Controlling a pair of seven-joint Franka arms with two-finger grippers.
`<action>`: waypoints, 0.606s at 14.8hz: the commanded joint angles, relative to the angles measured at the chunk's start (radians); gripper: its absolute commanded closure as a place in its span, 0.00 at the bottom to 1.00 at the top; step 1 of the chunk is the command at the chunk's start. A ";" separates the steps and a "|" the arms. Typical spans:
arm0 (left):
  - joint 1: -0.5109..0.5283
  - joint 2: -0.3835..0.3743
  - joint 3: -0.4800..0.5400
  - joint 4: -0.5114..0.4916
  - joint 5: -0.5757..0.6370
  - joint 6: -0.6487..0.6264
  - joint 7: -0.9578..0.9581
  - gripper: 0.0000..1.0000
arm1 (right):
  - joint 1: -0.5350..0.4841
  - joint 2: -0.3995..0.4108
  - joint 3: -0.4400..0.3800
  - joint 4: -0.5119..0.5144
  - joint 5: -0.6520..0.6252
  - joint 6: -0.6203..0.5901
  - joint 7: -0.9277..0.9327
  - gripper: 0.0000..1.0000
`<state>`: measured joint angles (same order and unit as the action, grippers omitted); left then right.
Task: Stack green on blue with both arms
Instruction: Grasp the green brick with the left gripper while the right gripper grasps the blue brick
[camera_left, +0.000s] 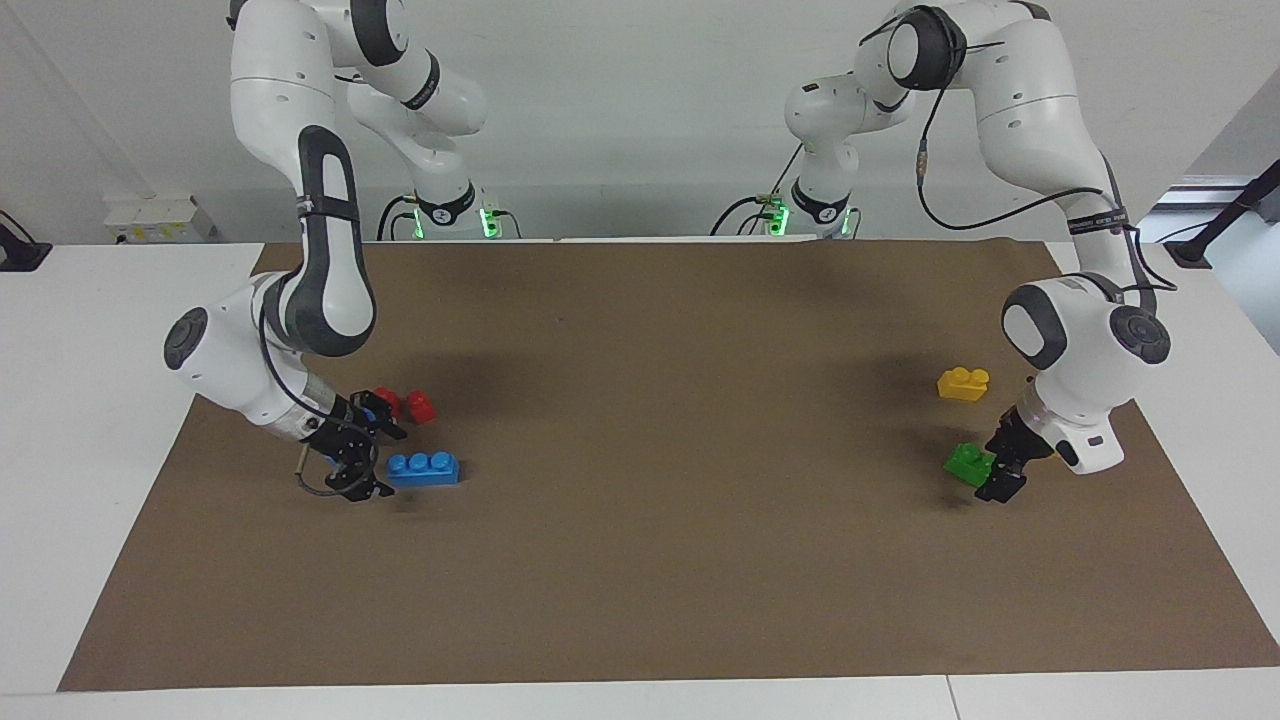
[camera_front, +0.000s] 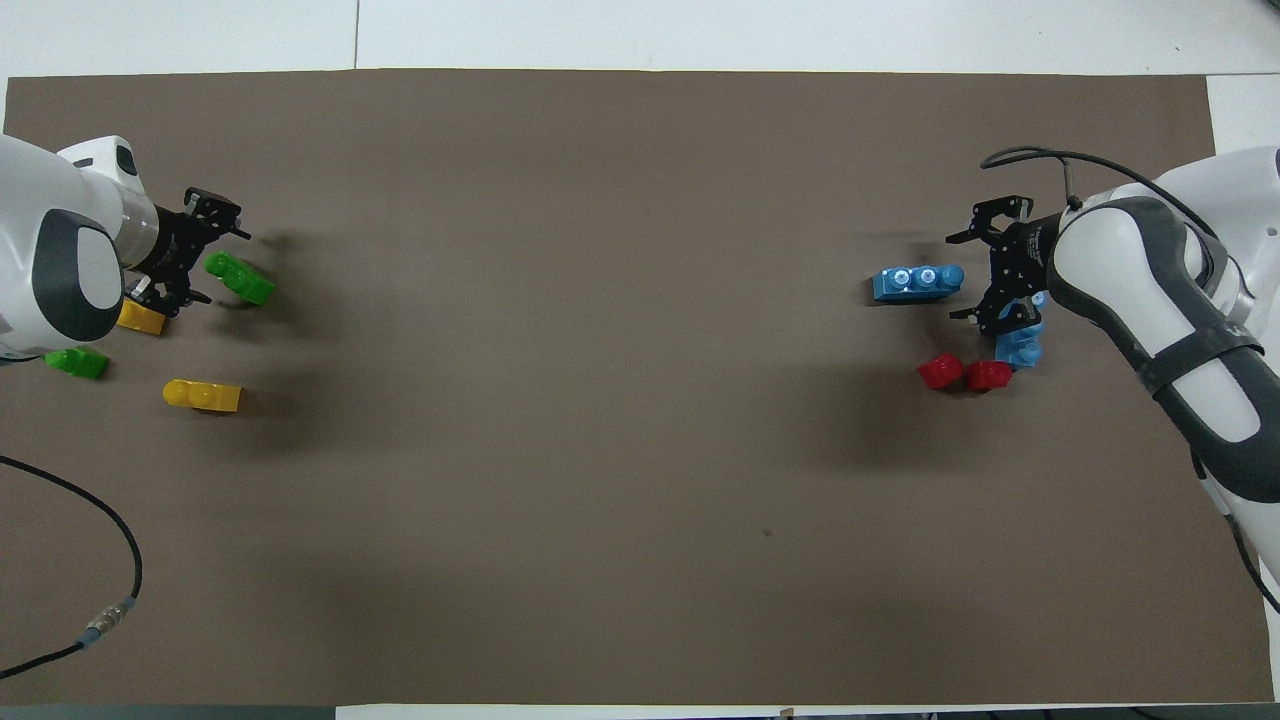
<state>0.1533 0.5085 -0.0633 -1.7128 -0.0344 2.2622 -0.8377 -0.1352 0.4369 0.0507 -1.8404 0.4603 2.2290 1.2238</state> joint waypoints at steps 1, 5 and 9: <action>0.002 -0.035 -0.001 -0.051 0.011 0.026 -0.012 0.00 | 0.008 -0.006 0.003 -0.036 0.029 0.052 0.006 0.03; -0.008 -0.036 -0.001 -0.051 0.010 0.022 -0.015 0.00 | 0.009 -0.007 0.004 -0.036 0.028 0.043 -0.033 0.53; -0.006 -0.036 -0.001 -0.048 0.010 0.025 -0.014 0.00 | 0.011 -0.007 0.004 -0.034 0.029 0.040 -0.050 0.89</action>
<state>0.1506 0.5032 -0.0676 -1.7215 -0.0344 2.2636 -0.8377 -0.1231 0.4384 0.0530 -1.8605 0.4603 2.2595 1.2079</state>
